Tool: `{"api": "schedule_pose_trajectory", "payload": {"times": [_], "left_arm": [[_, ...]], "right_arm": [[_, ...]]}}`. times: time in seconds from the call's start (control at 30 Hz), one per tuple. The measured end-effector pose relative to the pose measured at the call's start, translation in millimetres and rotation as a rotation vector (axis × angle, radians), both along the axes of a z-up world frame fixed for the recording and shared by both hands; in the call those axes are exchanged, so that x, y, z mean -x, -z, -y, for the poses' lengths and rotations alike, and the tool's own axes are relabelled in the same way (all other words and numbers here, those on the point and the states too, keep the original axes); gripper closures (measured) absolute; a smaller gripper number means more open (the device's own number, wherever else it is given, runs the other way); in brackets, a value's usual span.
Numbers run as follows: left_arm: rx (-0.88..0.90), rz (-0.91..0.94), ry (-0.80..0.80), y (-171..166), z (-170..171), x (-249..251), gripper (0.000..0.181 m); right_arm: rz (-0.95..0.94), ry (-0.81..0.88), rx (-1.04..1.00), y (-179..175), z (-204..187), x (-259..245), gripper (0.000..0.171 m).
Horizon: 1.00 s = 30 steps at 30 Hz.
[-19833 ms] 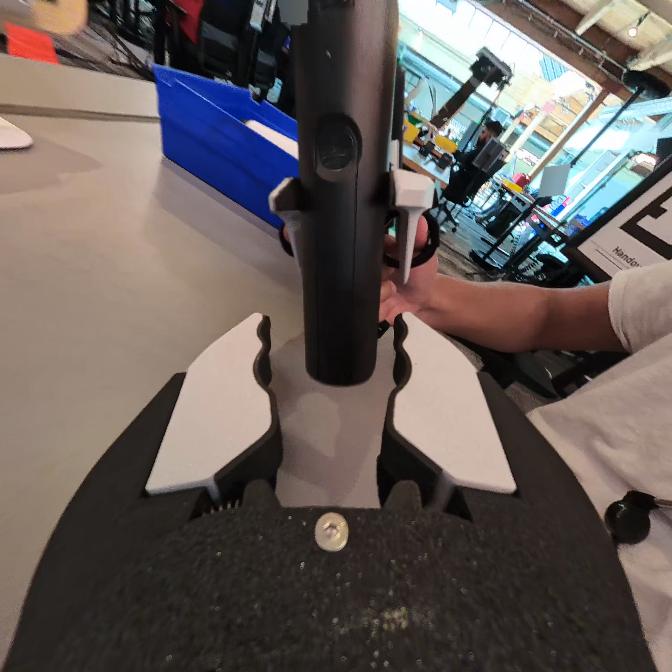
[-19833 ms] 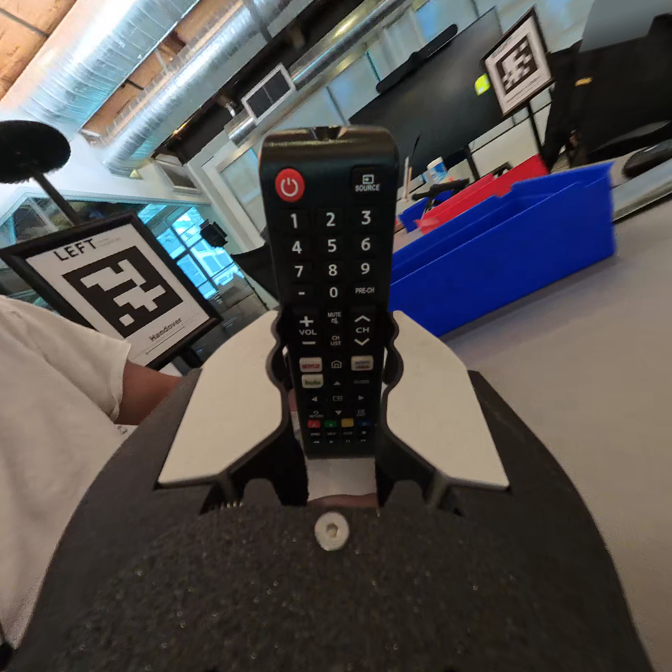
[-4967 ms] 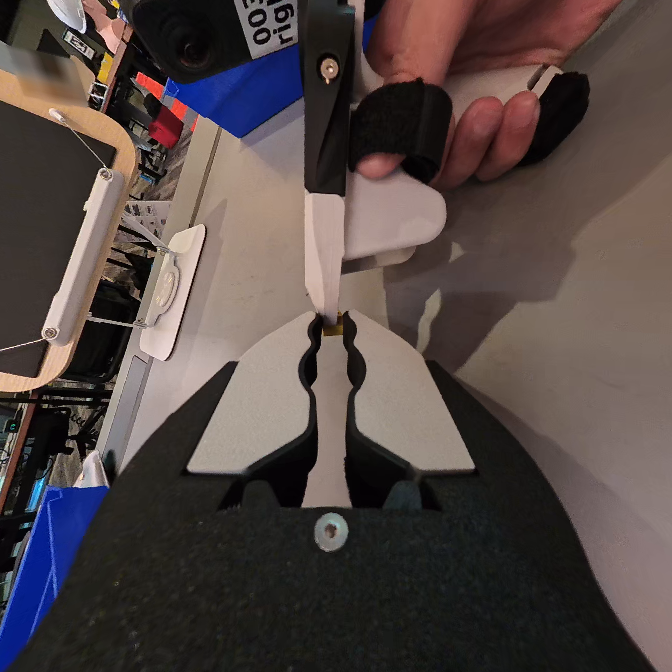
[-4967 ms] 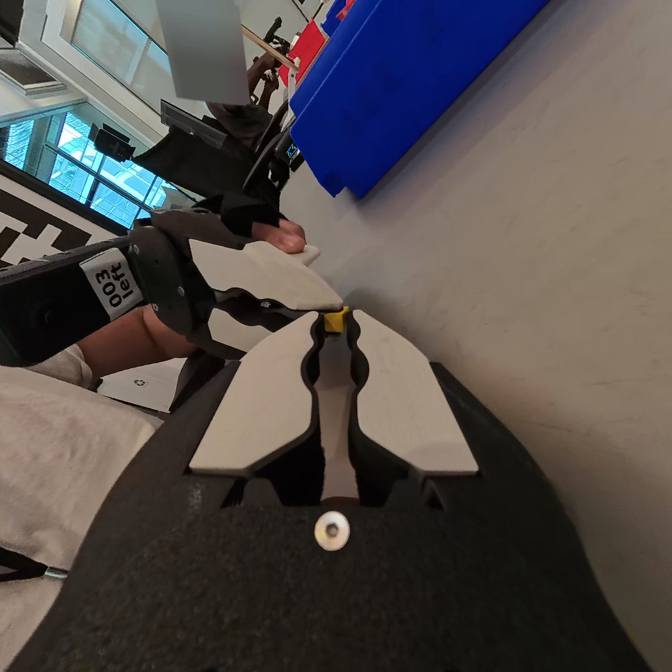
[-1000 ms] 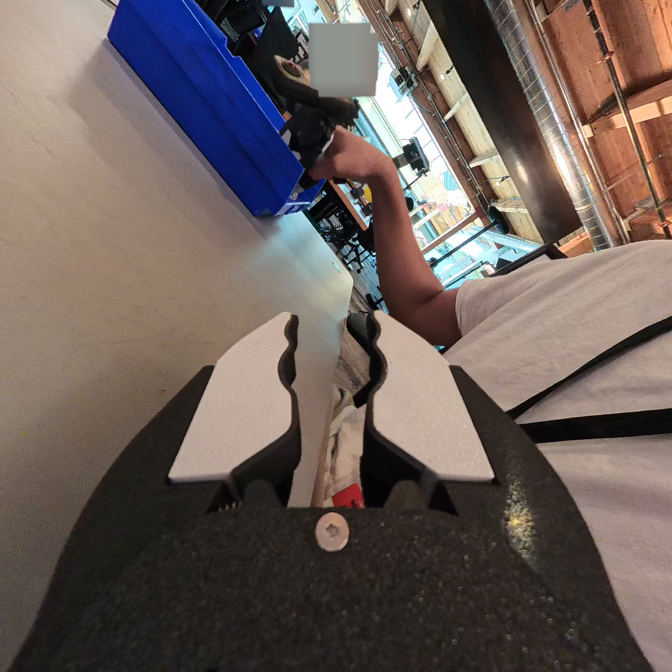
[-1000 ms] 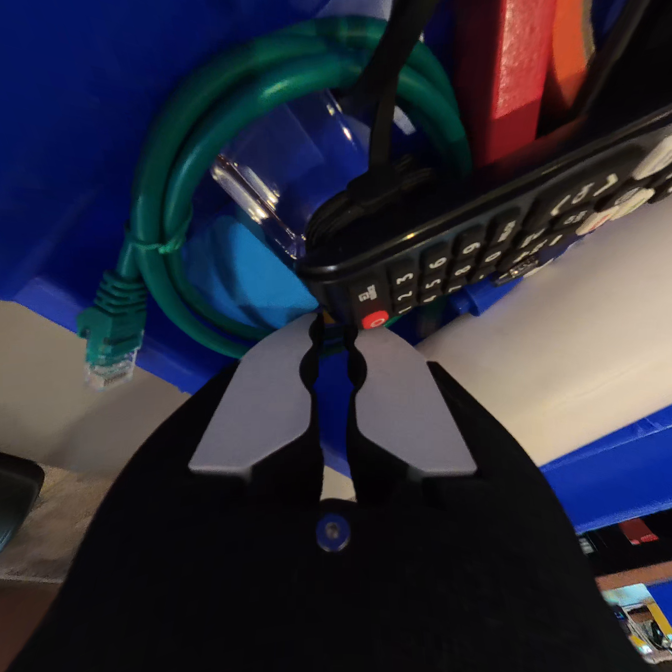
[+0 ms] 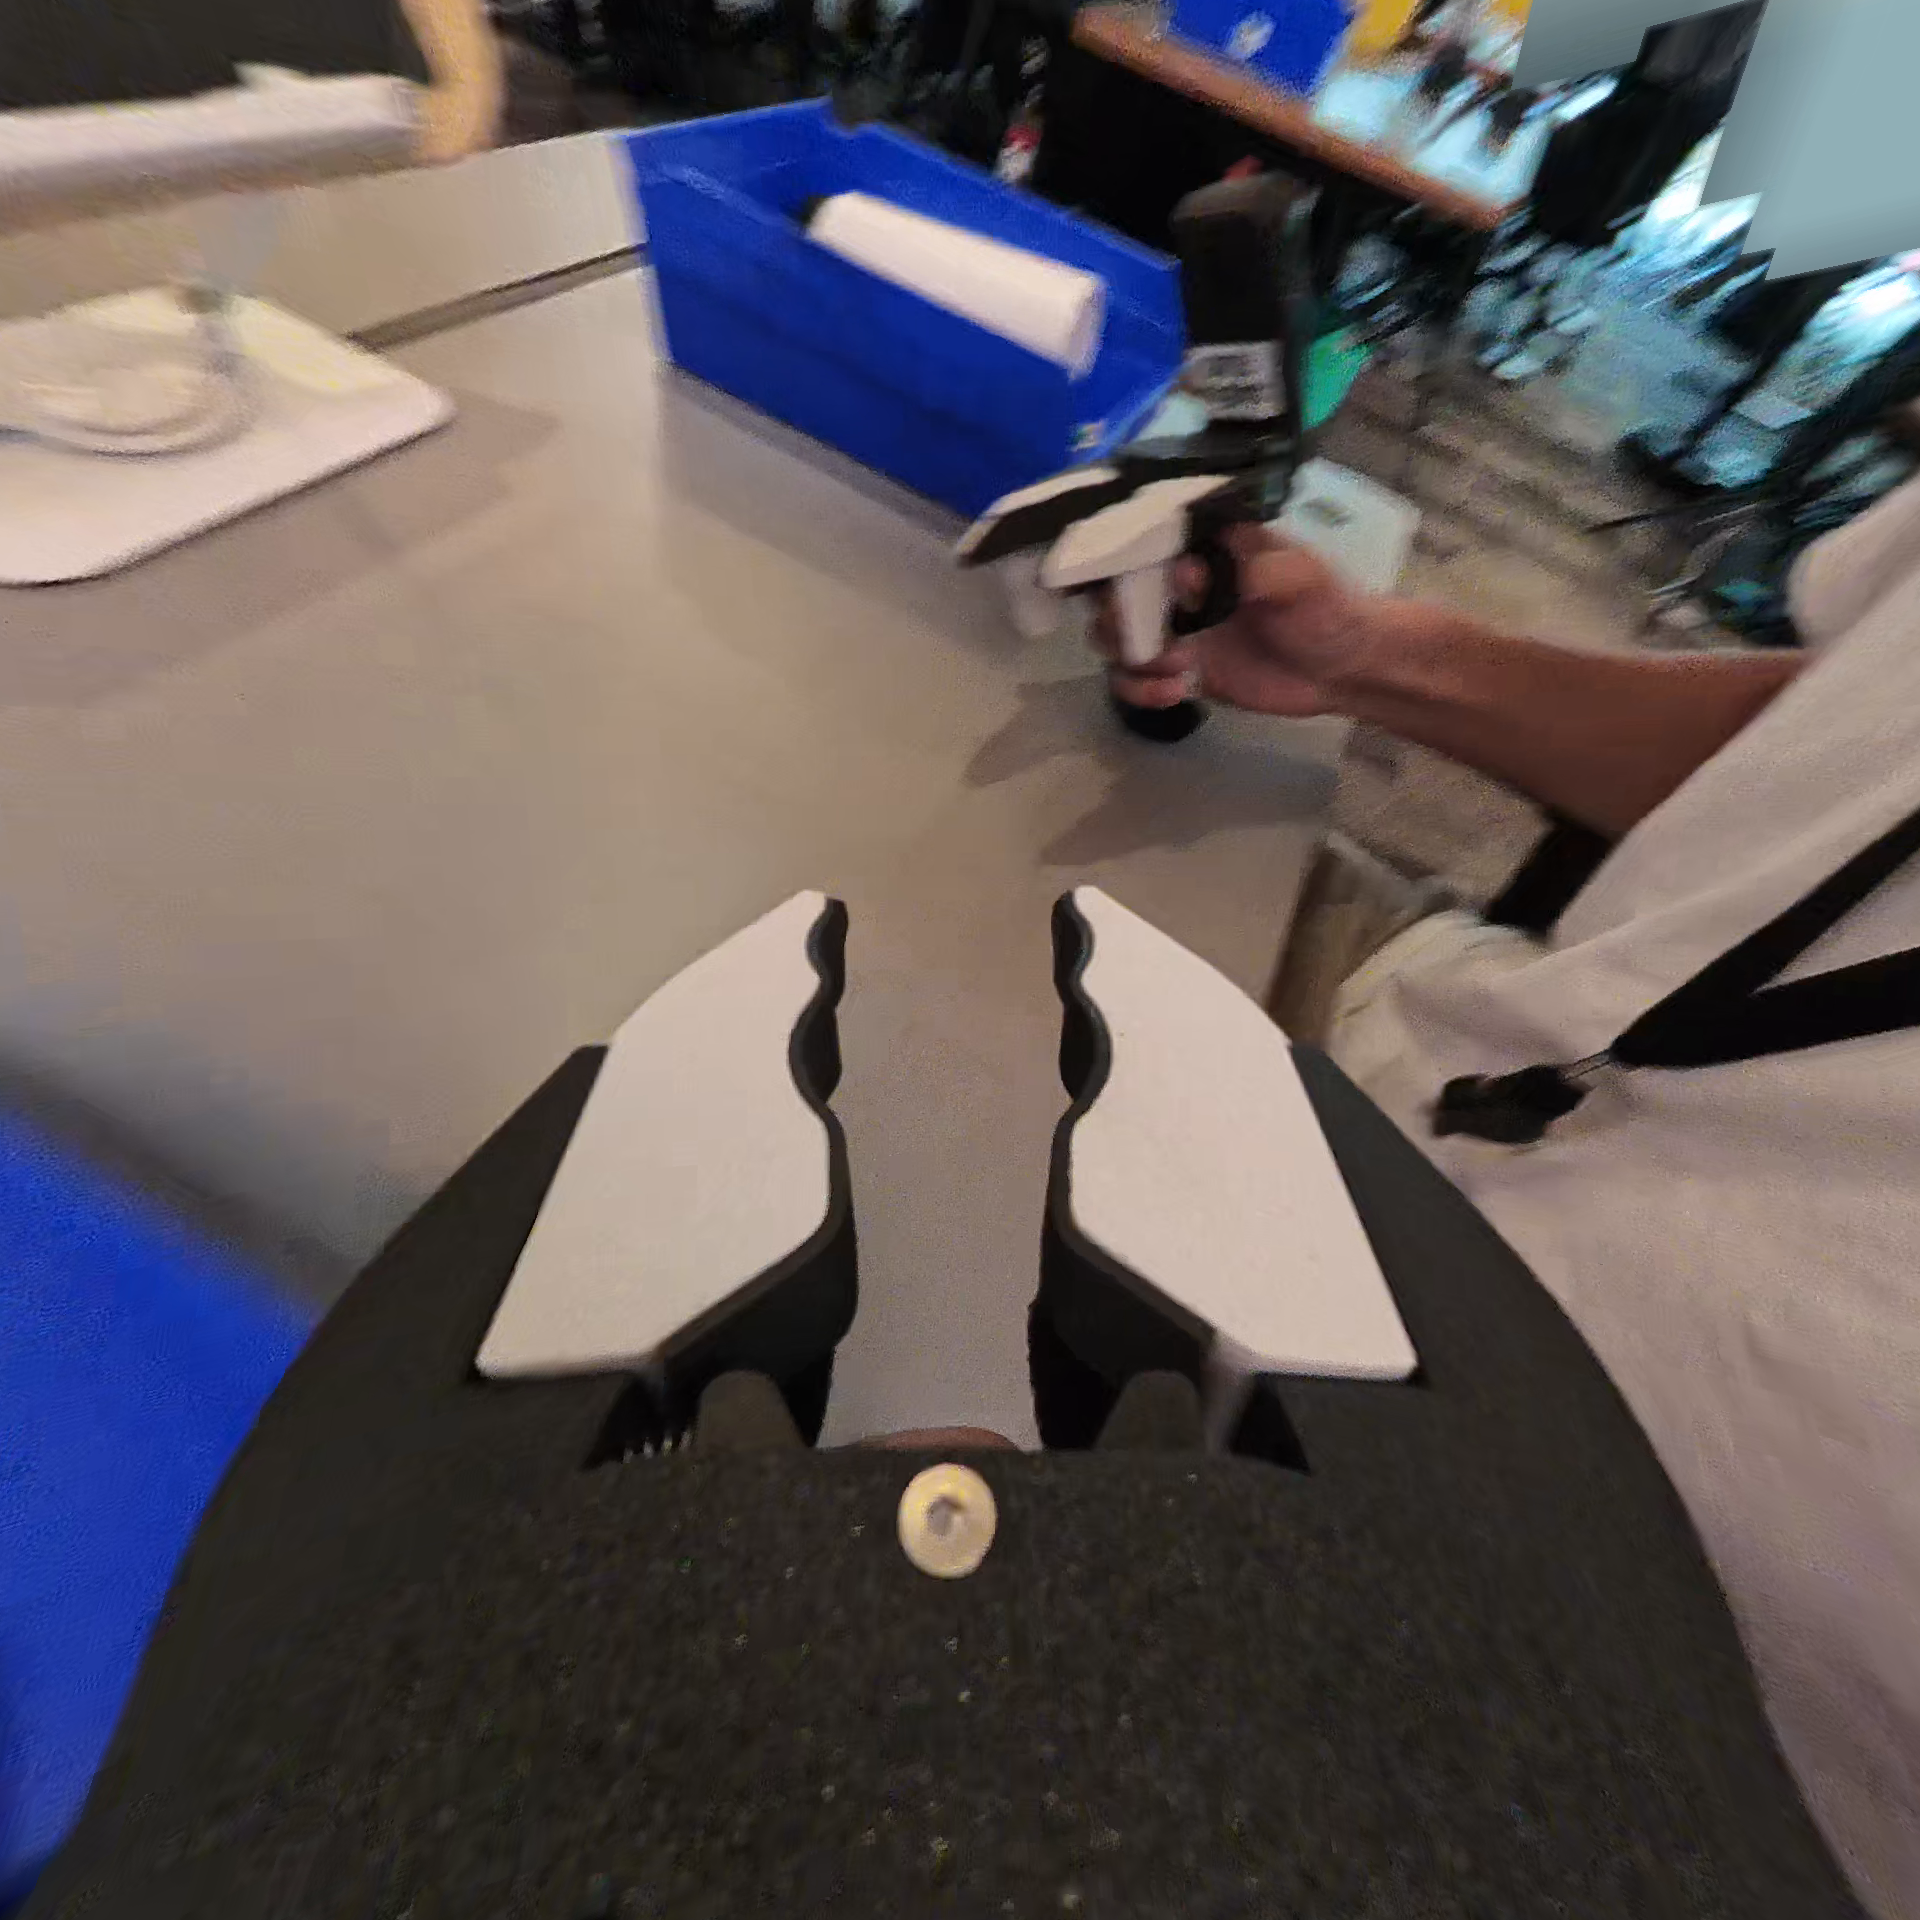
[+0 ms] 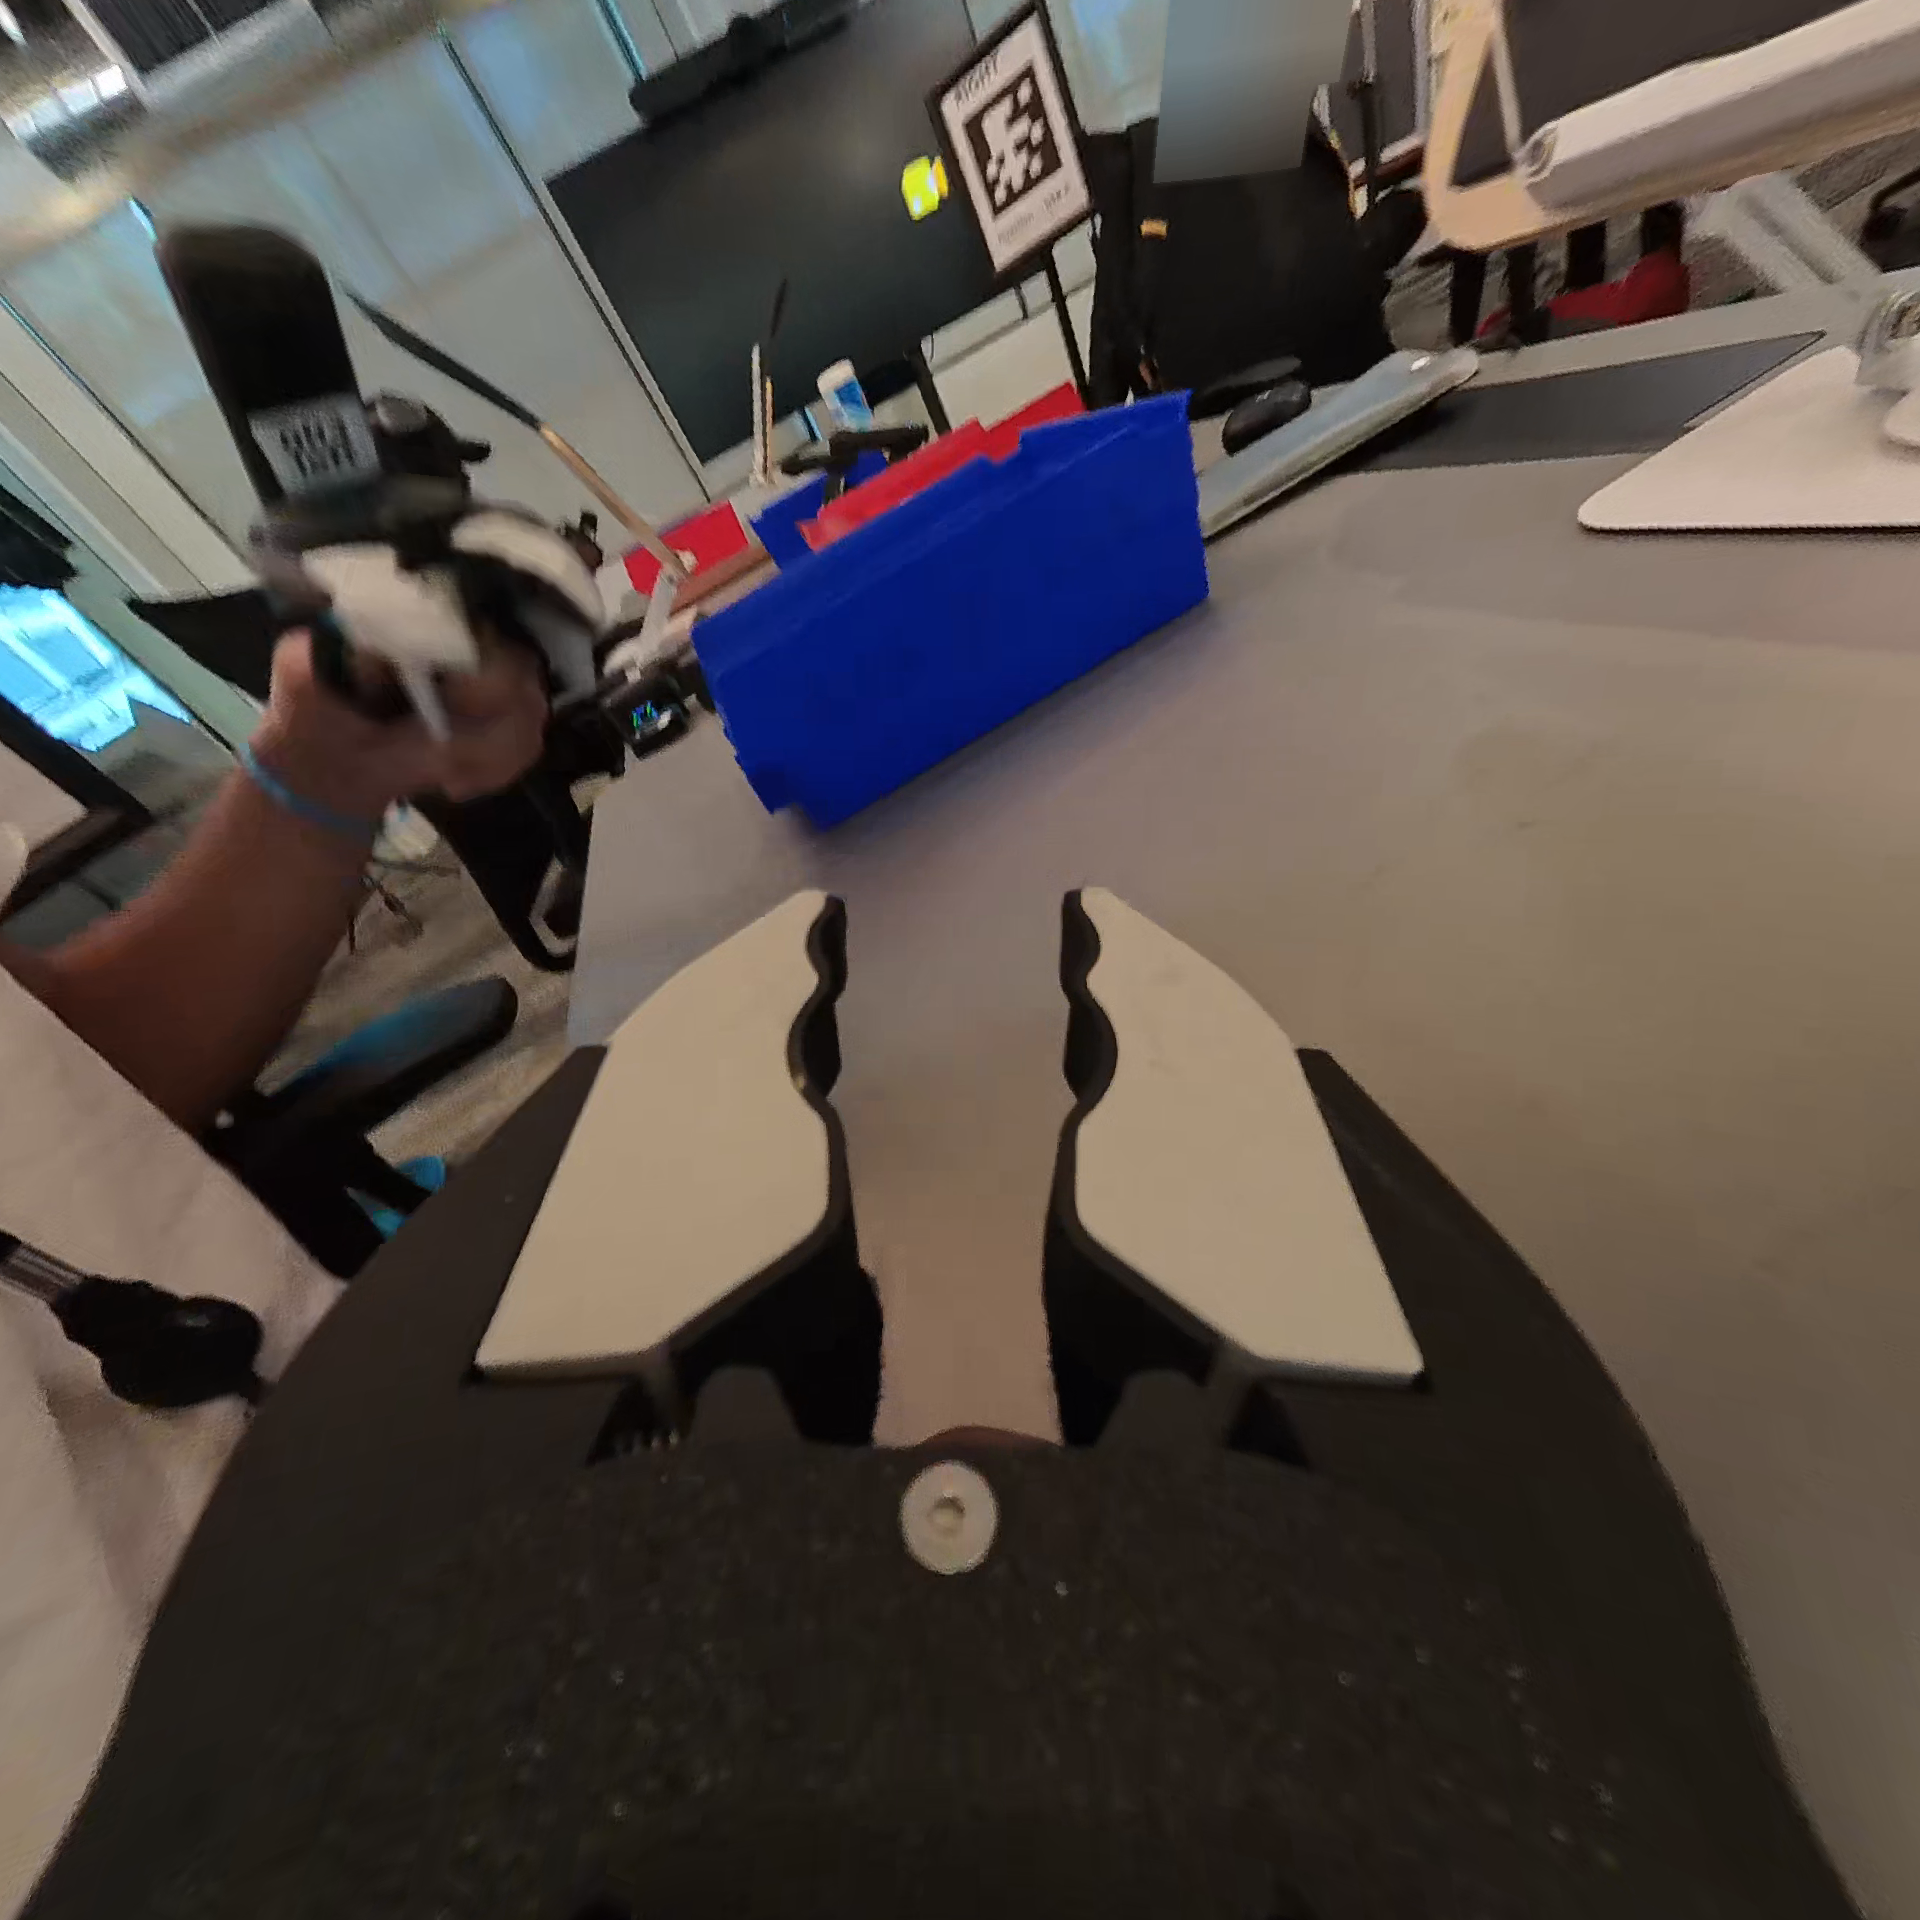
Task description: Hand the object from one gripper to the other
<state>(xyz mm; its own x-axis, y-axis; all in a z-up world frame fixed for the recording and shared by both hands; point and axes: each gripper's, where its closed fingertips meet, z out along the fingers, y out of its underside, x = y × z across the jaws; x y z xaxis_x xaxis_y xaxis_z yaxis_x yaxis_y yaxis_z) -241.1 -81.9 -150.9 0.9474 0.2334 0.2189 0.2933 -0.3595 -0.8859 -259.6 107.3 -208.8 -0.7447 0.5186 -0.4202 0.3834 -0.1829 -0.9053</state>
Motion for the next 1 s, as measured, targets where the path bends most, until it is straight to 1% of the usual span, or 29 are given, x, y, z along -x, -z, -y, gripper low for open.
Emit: {"api": "schedule_pose_trajectory", "payload": {"times": [0.03,0.1,0.17,0.2,0.23,0.3,0.37,0.47,0.63,0.73,0.83,0.87,1.0], "left_arm": [[0.063,-0.023,-0.054,-4,21,16,0.145],[0.212,-0.05,-0.165,1,64,52,0.146],[0.392,-0.053,-0.321,21,105,97,0.147],[0.474,-0.043,-0.375,35,121,116,0.147],[0.537,-0.015,-0.399,50,132,130,0.148],[0.651,0.069,-0.375,80,145,146,0.148],[0.761,0.11,-0.376,103,157,159,0.149],[0.896,0.177,-0.335,126,167,158,0.149],[0.987,0.218,-0.313,140,168,150,0.147],[1.011,0.242,-0.302,144,166,147,0.147],[1.066,0.262,-0.309,152,173,145,0.152],[1.04,0.281,-0.306,152,169,145,0.159],[1.025,0.295,-0.313,153,168,144,0.16]], "right_arm": [[-0.005,-0.017,-0.022,1,4,-2,0.131],[-0.018,-0.042,-0.041,1,12,-4,0.131],[-0.01,-0.074,-0.05,5,21,-8,0.131],[-0.001,-0.095,-0.052,6,25,-10,0.13],[0.007,-0.117,-0.055,8,29,-12,0.13],[0.012,-0.148,-0.064,10,35,-15,0.13],[0.016,-0.169,-0.074,11,38,-18,0.13],[0.014,-0.176,-0.071,11,38,-22,0.13],[0.037,-0.177,-0.04,10,34,-19,0.13],[0.05,-0.187,-0.026,10,35,-18,0.13],[0.053,-0.194,-0.03,11,37,-18,0.13],[0.05,-0.198,-0.031,11,37,-19,0.13],[0.041,-0.206,-0.03,10,39,-19,0.13]]}}
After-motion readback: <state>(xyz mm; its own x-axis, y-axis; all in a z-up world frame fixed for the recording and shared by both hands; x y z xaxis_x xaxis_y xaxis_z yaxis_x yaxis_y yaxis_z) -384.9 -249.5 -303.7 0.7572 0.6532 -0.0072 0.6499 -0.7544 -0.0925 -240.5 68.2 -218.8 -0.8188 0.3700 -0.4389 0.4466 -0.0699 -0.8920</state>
